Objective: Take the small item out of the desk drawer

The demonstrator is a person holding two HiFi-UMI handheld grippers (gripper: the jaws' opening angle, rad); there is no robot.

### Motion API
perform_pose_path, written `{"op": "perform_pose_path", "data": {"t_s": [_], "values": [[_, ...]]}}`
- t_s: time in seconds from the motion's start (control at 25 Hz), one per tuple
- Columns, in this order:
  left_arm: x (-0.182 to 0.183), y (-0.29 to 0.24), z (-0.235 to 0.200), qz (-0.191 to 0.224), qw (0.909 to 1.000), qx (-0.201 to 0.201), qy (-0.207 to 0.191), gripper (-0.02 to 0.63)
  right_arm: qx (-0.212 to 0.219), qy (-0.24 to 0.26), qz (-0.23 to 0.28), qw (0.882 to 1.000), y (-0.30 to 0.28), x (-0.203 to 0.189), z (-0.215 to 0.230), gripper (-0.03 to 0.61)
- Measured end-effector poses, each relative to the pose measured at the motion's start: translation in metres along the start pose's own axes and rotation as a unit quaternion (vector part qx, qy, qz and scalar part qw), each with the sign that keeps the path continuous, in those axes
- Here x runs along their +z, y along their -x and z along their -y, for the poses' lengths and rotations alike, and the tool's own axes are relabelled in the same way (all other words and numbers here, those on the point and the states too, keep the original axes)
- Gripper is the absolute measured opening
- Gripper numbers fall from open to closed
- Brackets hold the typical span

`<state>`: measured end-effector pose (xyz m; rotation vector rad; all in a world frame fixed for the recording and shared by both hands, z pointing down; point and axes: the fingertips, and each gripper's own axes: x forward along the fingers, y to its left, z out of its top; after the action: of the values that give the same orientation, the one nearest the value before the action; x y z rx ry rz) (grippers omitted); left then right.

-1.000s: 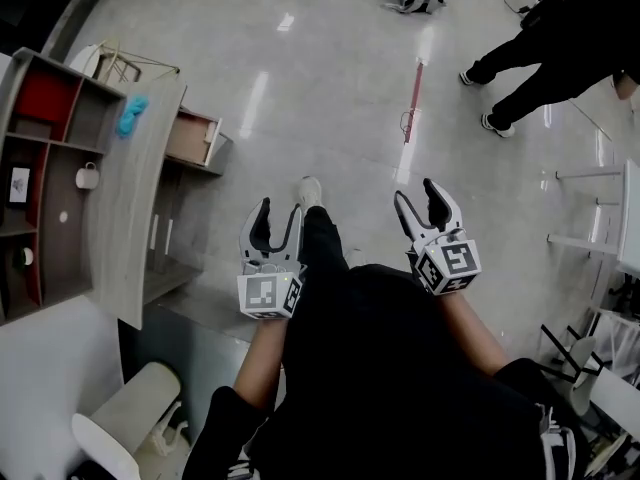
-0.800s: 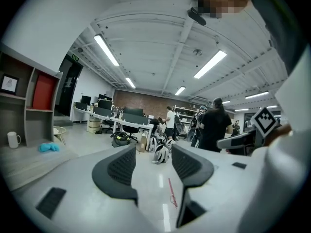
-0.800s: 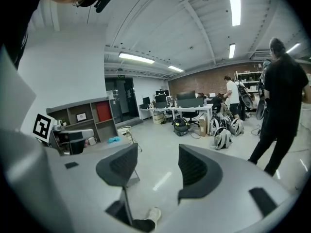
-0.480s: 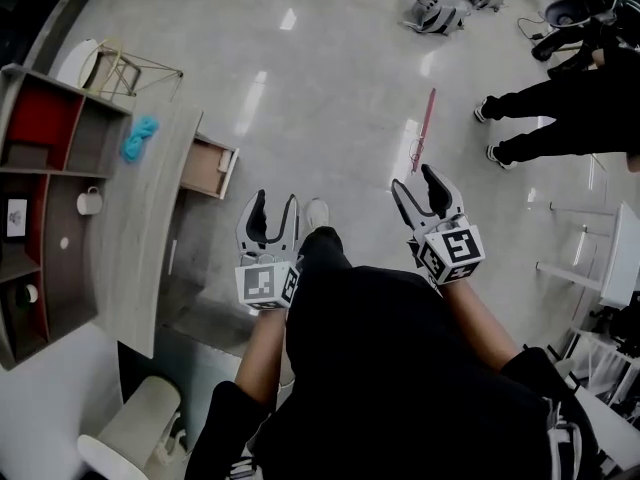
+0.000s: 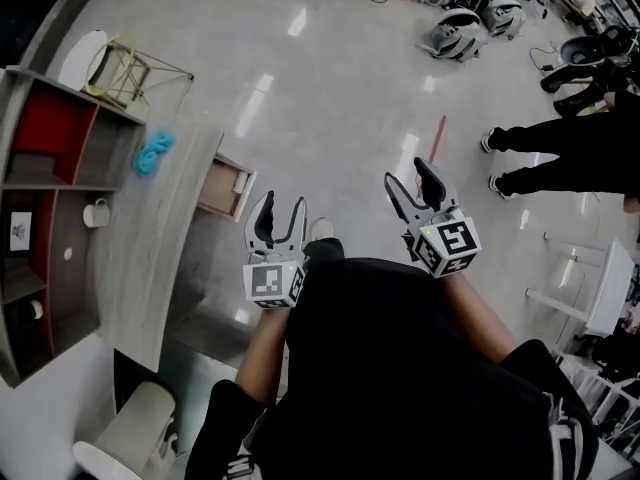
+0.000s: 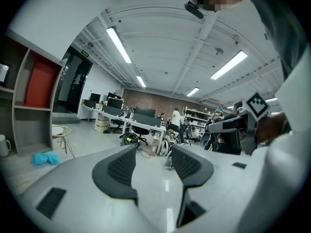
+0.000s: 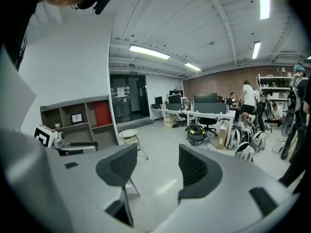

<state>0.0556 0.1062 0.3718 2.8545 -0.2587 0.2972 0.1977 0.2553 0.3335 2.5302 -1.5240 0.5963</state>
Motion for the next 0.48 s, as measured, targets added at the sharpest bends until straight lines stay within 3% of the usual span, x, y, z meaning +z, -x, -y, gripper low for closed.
{"op": "perform_pose_path", "data": {"t_s": [0.24,0.48], "values": [[0.011,-0.008,-0.048,0.015,0.9996,0.021,0.008,0.209,0.026,0.011,0.002,1.000,-0.054,0.018,-0.026,0.249],[0.016,0.013,-0.084,0.034,0.9960,0.078,0.027,0.209,0.071,0.027,-0.022,0.997,-0.084,0.019,-0.051,0.252]]}}
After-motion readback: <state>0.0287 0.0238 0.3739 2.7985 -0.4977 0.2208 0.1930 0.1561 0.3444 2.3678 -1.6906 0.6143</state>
